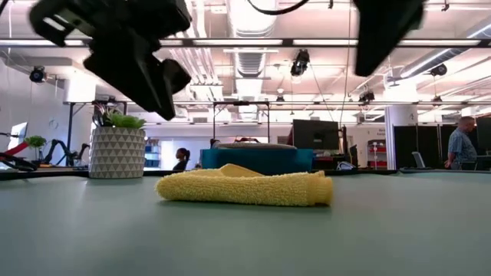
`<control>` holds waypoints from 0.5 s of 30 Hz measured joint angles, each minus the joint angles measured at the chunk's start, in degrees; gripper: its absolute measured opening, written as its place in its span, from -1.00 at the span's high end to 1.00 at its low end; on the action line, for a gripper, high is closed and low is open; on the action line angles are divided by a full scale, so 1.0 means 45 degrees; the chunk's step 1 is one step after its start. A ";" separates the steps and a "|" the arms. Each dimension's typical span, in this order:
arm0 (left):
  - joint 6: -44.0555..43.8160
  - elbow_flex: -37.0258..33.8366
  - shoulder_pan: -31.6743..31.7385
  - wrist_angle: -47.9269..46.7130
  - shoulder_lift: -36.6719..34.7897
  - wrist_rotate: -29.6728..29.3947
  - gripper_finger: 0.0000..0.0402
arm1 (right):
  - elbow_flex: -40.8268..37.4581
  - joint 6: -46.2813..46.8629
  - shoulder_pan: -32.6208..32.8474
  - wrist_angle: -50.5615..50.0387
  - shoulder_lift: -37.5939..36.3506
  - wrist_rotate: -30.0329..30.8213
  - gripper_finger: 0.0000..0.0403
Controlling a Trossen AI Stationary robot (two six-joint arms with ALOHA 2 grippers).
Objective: Fold microfiber towels
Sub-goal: Put the folded yellow microfiber towel into the blue bin
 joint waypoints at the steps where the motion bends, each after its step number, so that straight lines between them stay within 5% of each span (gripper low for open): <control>1: 0.0242 -0.0032 -0.0153 0.0206 0.0061 -0.0057 0.48 | -0.0281 0.0156 0.0279 0.0410 -0.0040 -0.0015 0.27; 9: 0.1602 -0.0173 -0.0876 0.1183 0.1291 -0.0598 0.48 | -0.1821 -0.2077 0.1127 0.5911 0.0493 -0.0124 0.19; 15: 0.1607 0.0058 -0.1019 0.1286 0.2097 -0.0598 0.48 | -0.1875 -0.3128 0.0909 0.7736 0.1167 -0.0256 0.04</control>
